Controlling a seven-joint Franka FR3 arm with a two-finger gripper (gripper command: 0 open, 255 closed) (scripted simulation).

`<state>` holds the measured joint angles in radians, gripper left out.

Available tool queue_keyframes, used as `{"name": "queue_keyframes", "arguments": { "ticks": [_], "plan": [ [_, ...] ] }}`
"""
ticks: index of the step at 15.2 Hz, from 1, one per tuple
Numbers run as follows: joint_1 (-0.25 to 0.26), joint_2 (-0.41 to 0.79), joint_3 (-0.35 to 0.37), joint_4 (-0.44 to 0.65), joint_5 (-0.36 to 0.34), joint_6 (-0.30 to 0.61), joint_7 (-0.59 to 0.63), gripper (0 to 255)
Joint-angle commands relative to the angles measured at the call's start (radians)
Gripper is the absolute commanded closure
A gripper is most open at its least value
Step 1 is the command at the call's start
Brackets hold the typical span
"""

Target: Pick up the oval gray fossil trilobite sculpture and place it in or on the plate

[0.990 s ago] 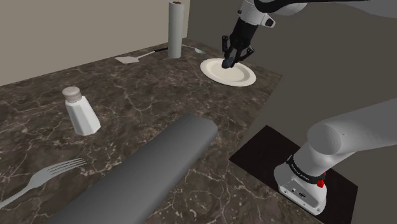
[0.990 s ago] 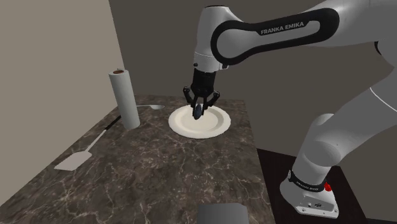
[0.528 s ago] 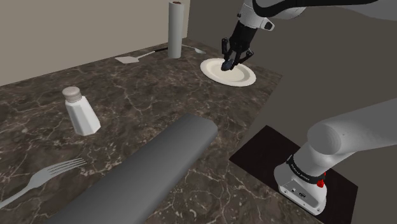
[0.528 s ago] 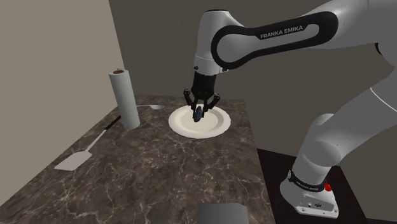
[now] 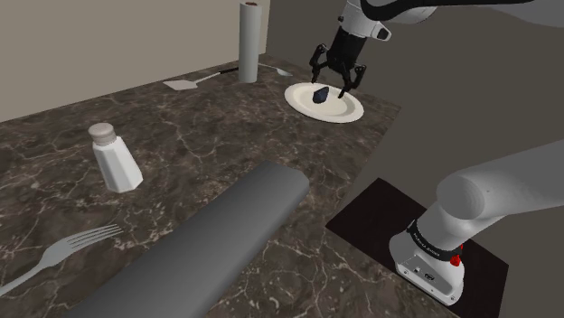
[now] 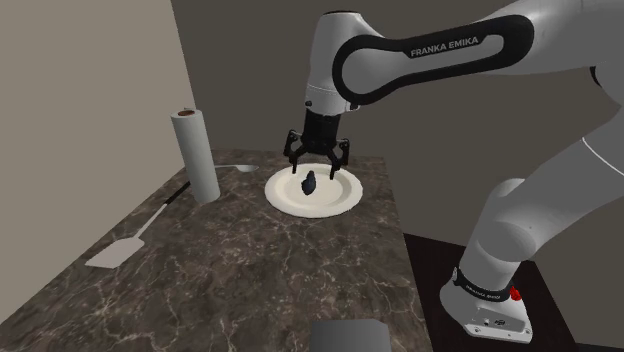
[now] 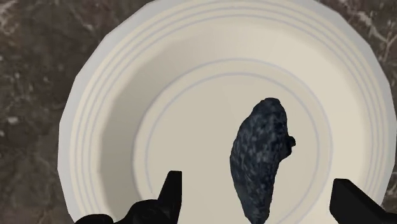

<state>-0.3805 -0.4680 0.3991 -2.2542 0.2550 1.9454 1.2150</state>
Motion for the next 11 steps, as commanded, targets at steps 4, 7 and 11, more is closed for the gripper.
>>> {"name": "queue_keyframes", "arguments": {
  "ticks": [4, 7, 11],
  "plan": [
    [-0.004, -0.018, -0.023, 0.094, -0.009, -0.113, 0.002, 0],
    [-0.004, -0.018, -0.023, 0.094, -0.009, -0.113, 0.002, 0],
    [-0.004, -0.018, -0.023, 0.094, -0.009, -0.113, 0.002, 0]
  ]
}}
